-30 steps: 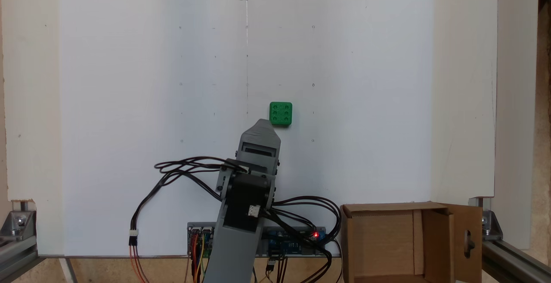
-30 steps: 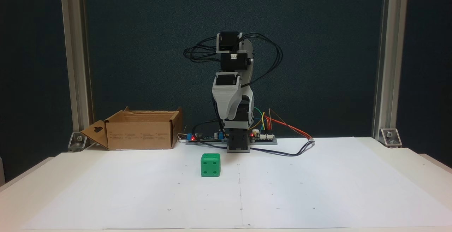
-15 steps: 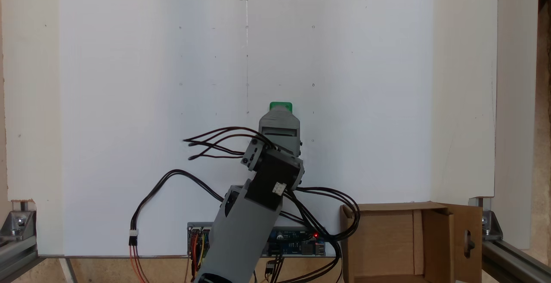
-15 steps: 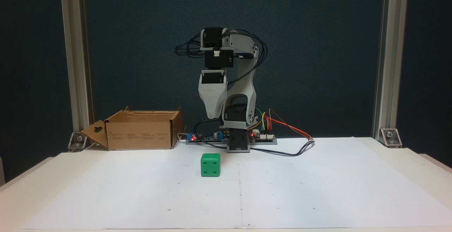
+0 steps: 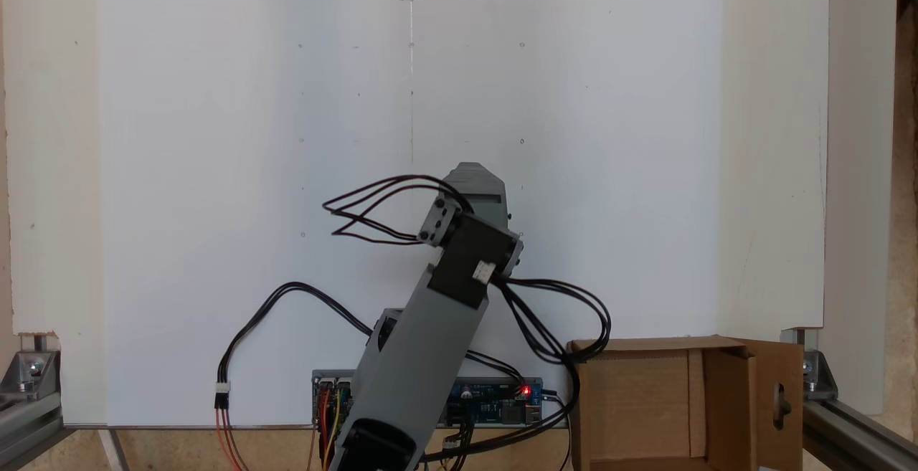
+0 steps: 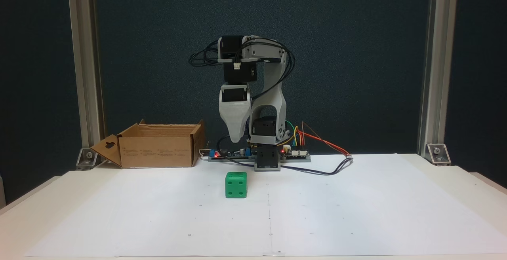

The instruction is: Grasp a green dice and put it in the bin.

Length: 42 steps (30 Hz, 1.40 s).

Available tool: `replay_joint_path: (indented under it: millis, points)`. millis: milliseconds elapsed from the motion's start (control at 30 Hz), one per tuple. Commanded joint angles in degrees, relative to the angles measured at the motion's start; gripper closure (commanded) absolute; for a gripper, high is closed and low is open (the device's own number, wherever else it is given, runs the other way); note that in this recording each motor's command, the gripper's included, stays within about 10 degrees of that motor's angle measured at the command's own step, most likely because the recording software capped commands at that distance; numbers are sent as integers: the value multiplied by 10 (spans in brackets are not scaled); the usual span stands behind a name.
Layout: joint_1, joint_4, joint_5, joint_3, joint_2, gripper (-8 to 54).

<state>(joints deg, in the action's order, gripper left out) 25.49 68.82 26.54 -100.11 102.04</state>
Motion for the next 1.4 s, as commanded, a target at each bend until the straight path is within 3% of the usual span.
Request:
replay_joint_path:
  millis: [0, 533, 1367]
  points:
    - [-12, -7, 18, 39, -13, -15]
    - [-26, -87, -29, 38, -75, -15]
    - [-2, -145, -59, -43, -74, -15]
